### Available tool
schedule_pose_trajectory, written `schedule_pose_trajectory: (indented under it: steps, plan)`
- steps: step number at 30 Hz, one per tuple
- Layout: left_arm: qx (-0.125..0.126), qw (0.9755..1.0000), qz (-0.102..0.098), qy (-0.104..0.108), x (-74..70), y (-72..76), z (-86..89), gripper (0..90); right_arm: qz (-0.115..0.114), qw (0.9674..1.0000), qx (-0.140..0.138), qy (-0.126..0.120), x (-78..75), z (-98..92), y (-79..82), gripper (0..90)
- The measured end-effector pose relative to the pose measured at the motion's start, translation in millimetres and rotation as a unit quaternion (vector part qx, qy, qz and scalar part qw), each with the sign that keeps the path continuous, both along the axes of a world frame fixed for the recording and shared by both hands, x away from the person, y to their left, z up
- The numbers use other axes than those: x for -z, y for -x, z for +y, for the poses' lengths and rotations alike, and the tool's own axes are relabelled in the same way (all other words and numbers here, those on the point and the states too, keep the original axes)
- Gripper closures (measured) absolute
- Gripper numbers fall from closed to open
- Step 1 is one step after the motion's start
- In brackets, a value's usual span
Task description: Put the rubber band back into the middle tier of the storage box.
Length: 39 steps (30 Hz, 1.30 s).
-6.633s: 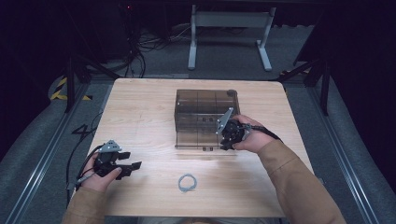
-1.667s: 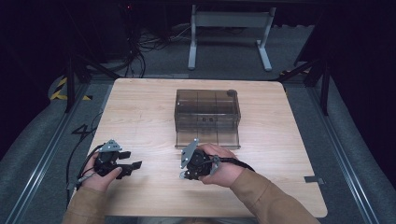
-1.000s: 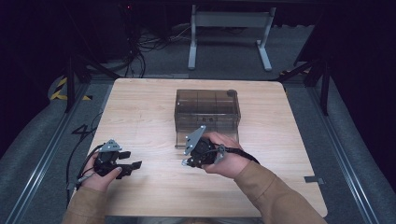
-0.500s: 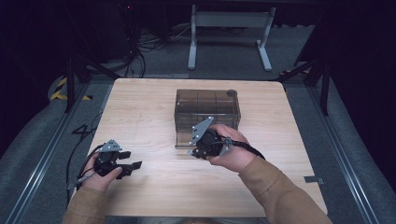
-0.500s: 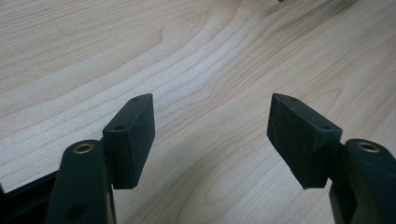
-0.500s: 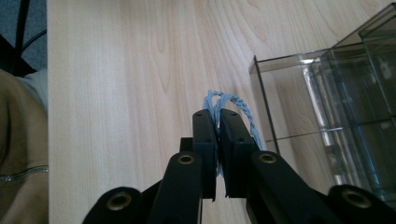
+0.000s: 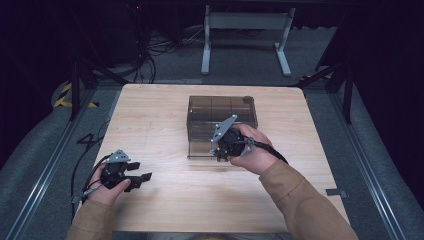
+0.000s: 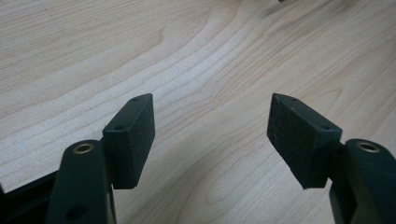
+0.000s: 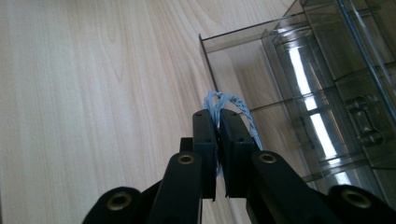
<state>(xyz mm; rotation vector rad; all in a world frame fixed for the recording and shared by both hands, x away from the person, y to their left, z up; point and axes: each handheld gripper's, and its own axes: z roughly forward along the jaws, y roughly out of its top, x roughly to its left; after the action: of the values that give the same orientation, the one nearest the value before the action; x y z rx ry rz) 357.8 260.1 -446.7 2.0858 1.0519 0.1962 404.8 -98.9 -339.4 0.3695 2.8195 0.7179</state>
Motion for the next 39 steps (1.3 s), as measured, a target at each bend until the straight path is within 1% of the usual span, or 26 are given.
schedule_pose_trajectory:
  steps: [1,2,7,14,15,18,24,28,32,33,37,39]
  plan:
    - [0.000,1.0000,0.000,0.000,0.0,0.0,0.0,33.3,0.000,1.0000,0.000,0.000,0.0,0.0,0.0,86.5]
    - [-0.001,1.0000,0.000,0.000,0.0,-0.1,0.1,33.4,-0.002,1.0000,0.007,0.001,0.4,-2.5,-2.9,86.5]
    - [0.000,1.0000,-0.001,-0.001,0.0,-0.1,-0.1,33.4,-0.004,0.9999,0.015,0.003,0.6,-5.6,-8.3,86.5]
    - [-0.002,1.0000,-0.002,0.001,0.4,-0.1,0.0,33.4,-0.011,0.9997,0.023,0.005,1.8,-7.1,-17.1,86.5]
    - [-0.002,1.0000,-0.001,0.002,0.5,-0.2,0.1,33.4,-0.009,0.9997,0.022,0.005,2.4,-7.0,-18.5,86.6]
    - [-0.002,1.0000,-0.001,0.002,0.5,-0.1,0.1,33.3,-0.013,0.9995,0.026,0.010,4.1,-6.2,-21.6,86.5]
    - [-0.002,1.0000,-0.001,0.002,0.5,-0.2,0.2,33.3,-0.010,0.9993,0.034,0.015,7.6,-5.0,-28.0,86.5]
    - [-0.002,1.0000,-0.001,0.002,0.5,-0.1,0.2,33.4,-0.009,0.9992,0.035,0.019,10.3,-5.0,-32.1,86.6]
    - [-0.002,1.0000,-0.001,0.001,0.2,0.0,0.4,33.3,-0.011,0.9988,0.037,0.028,13.9,-4.2,-34.9,86.6]
    - [-0.002,1.0000,-0.001,0.001,0.3,-0.1,0.3,33.3,-0.008,0.9988,0.036,0.030,14.5,-3.9,-35.6,86.5]
    - [-0.002,1.0000,-0.002,0.002,0.5,-0.2,0.2,33.4,-0.009,0.9986,0.038,0.034,17.7,-1.2,-35.7,86.5]
    - [-0.001,1.0000,-0.001,0.001,0.4,-0.2,0.4,33.4,-0.010,0.9988,0.034,0.034,19.0,-0.2,-36.1,86.5]
